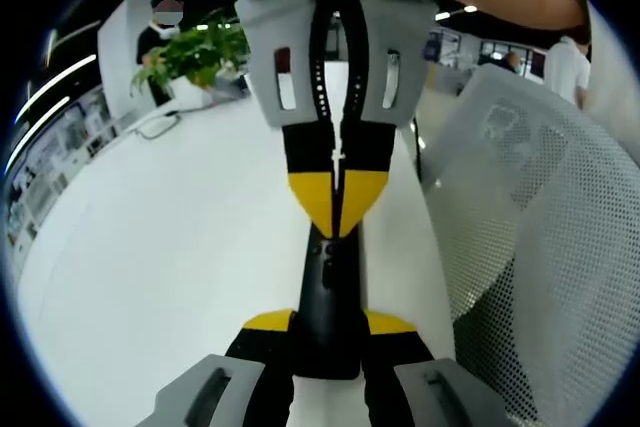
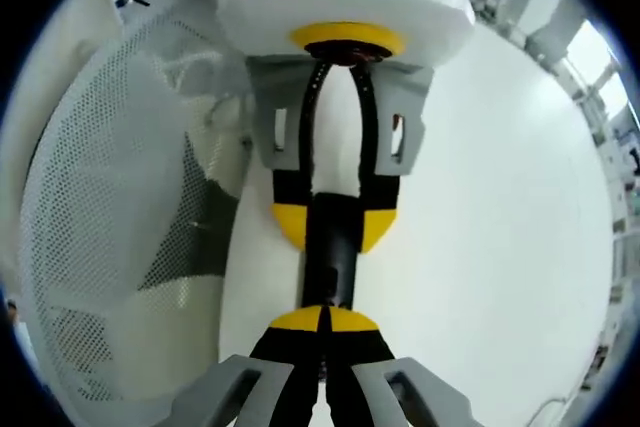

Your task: Press the specified remote control buttons in sequence, fully releasing each button before pressing the next.

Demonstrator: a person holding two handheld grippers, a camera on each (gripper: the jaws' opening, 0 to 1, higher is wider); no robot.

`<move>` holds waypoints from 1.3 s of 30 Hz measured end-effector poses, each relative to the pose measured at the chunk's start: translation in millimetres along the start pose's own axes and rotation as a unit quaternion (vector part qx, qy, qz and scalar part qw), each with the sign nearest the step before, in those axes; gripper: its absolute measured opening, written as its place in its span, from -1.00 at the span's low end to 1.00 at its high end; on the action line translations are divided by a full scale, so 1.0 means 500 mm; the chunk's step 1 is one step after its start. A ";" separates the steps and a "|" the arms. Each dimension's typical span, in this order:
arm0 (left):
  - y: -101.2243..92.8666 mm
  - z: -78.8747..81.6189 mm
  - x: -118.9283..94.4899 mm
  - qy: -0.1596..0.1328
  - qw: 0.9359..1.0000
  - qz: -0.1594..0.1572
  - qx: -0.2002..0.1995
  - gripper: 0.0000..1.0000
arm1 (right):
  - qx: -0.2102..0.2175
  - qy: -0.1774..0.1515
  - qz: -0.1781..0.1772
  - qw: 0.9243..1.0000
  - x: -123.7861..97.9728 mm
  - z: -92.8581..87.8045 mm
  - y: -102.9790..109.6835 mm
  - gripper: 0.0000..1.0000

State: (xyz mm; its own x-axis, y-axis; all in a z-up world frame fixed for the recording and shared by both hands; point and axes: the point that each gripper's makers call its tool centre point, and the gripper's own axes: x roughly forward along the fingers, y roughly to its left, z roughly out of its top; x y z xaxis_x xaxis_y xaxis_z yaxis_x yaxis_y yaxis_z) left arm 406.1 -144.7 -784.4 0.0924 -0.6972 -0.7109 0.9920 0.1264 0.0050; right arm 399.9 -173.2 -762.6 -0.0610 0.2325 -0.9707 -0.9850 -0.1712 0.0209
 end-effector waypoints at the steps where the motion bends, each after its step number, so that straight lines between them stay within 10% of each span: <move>1: 0.000 0.000 0.000 0.000 1.000 0.000 0.000 -0.52 | -0.001 0.001 -0.001 1.000 0.001 -0.001 0.001 -1.00; 39: 0.002 0.000 -0.002 0.002 1.000 -0.001 0.000 -0.52 | 0.000 0.001 -0.003 1.000 0.033 -0.008 0.016 -1.00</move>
State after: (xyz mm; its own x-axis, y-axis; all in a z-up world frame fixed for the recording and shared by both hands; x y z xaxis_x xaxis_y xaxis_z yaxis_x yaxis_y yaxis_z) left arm 406.9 -144.1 -783.7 0.0892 -0.6949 -0.7136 0.9922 0.1245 0.0028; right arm 391.6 -174.5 -779.3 -0.0551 0.2321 -0.9711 -0.9852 -0.1705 0.0152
